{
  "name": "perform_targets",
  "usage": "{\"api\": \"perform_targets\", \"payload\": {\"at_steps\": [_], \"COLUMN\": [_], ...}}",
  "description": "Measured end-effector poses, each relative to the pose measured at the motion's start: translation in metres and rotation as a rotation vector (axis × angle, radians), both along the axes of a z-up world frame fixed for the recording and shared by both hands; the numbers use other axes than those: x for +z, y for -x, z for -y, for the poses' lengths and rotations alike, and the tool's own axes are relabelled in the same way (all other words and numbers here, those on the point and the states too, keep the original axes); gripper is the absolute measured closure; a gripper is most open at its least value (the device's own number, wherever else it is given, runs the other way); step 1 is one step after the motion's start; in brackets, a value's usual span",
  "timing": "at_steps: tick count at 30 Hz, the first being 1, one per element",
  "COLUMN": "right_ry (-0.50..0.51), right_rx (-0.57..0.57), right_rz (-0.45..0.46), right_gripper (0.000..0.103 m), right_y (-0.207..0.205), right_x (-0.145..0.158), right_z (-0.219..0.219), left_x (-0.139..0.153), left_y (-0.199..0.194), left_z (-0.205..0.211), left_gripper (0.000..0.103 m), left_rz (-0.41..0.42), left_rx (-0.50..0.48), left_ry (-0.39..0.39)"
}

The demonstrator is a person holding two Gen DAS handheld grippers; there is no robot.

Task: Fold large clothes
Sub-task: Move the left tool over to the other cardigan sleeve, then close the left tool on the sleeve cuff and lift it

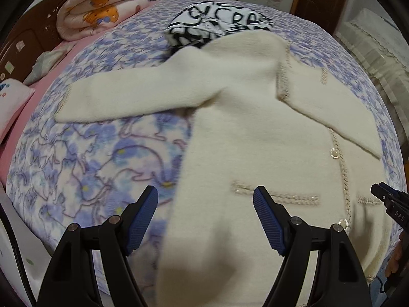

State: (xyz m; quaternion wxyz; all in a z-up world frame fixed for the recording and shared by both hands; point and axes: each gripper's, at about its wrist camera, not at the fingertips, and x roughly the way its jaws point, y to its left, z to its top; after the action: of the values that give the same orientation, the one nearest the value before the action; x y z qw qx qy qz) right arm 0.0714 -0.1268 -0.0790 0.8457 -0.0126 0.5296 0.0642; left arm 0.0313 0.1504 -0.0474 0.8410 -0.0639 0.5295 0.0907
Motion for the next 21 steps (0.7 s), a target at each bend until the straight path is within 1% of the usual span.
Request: {"api": "perform_targets", "payload": {"at_steps": [4, 7, 10, 12, 16, 21], "right_ry": [-0.028, -0.011, -0.011, -0.017, -0.007, 0.015], "right_rx": [0.051, 0.084, 0.113, 0.131, 0.166, 0.199], "right_rz": [0.007, 0.026, 0.027, 0.015, 0.001, 0.003], "right_gripper": [0.07, 0.069, 0.07, 0.07, 0.07, 0.07], "right_y": [-0.004, -0.008, -0.015, -0.02, -0.032, -0.049], "right_x": [0.014, 0.023, 0.027, 0.026, 0.021, 0.018], "right_z": [-0.033, -0.057, -0.079, -0.094, -0.121, -0.151], "left_x": [0.006, 0.009, 0.006, -0.002, -0.027, -0.055], "left_y": [-0.011, -0.021, -0.033, -0.042, -0.062, -0.087], "left_z": [-0.047, -0.079, -0.109, -0.127, -0.164, -0.209], "left_gripper": [0.027, 0.027, 0.027, 0.027, 0.027, 0.027], "left_rz": [-0.031, -0.04, -0.047, -0.057, -0.089, -0.099], "left_rx": [0.014, 0.02, 0.025, 0.041, 0.088, 0.159], "left_ry": [0.027, 0.033, 0.054, 0.067, 0.135, 0.216]}}
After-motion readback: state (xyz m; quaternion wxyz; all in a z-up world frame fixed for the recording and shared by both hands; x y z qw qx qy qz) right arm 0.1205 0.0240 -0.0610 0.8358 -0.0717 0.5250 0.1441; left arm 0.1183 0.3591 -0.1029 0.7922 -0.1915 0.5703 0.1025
